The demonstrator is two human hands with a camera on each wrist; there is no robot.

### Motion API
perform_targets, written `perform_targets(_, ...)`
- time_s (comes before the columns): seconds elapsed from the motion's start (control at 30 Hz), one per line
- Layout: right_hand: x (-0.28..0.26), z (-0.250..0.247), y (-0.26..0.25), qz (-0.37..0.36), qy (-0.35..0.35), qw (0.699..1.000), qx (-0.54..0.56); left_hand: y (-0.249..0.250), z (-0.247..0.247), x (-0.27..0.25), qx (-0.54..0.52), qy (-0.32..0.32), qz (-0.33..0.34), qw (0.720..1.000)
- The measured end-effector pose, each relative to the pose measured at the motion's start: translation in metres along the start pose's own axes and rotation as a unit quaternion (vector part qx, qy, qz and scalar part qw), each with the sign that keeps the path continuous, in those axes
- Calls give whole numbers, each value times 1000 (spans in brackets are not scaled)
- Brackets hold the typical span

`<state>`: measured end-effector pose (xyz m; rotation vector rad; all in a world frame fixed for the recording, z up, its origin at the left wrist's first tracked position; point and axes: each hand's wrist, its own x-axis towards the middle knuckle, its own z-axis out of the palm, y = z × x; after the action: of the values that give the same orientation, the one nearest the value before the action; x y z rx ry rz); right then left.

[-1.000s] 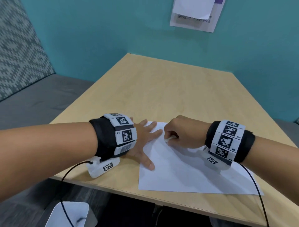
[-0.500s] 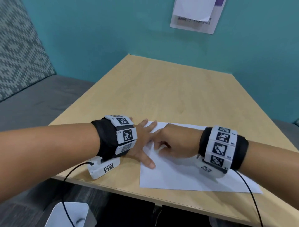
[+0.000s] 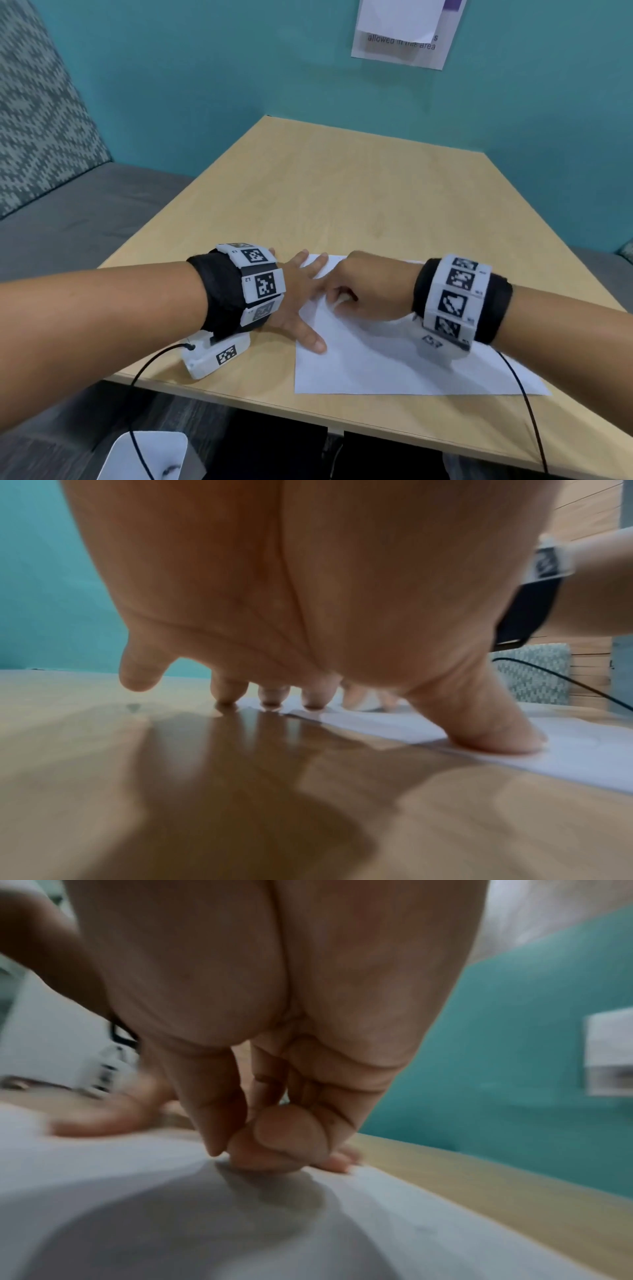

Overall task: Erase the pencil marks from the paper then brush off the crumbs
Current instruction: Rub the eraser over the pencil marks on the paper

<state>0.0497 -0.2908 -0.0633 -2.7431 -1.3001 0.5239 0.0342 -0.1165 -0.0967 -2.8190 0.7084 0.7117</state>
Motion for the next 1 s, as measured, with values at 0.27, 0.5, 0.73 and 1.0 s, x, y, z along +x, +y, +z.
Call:
perform_targets(0.27,-8,-1,13,33,22,999,-15,0,0,1,-8,-7,-11,1000)
perform_targets(0.5,-17,1,14,25,15,1000,-4,0,0,2,-4,-10,-9,1000)
perform_targets(0.73,-23,9,-4,-6,-24,1000,2,-1,0,2,1,-10,-8,1000)
perform_targets(1.0,-30,14,-8,-15,-30,999,33,-1,-1,1,8,-12,-8,1000)
